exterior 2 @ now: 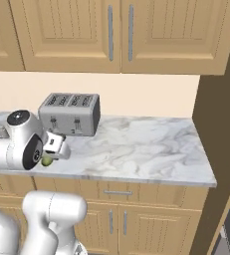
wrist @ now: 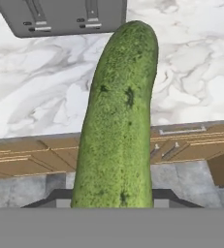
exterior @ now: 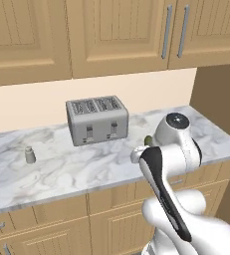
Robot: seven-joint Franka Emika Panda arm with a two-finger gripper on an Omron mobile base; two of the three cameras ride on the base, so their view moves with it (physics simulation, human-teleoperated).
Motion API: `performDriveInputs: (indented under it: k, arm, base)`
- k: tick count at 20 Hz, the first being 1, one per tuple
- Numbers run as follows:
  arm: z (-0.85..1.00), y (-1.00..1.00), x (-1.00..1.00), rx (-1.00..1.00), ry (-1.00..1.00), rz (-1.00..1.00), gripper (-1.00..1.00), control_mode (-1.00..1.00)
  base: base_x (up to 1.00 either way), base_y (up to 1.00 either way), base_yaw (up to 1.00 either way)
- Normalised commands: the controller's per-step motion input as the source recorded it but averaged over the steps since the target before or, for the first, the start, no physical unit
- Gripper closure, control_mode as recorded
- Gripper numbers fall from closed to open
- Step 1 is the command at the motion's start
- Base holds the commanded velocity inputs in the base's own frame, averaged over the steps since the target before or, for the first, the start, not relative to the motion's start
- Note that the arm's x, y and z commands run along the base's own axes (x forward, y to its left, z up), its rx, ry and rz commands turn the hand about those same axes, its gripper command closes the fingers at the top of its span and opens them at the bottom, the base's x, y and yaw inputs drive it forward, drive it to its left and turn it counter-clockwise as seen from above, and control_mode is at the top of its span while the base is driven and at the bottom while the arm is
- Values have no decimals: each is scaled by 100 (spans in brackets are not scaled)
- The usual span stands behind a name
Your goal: Place the tomato and cucumber inside the fridge drawer. Close the drawer after placing the vegetables.
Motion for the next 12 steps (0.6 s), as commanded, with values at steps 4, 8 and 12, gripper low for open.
performDriveInputs:
  k: [4,8,12]
  arm:
    - [30,0,-50,0,-15,0,100,100]
    - [0,0,0,0,0,0,100,100]
    - [0,0,0,0,0,0,100,100]
  base:
    - [-50,1,0]
    - [-100,-3,-5]
    - [-100,-36,-17]
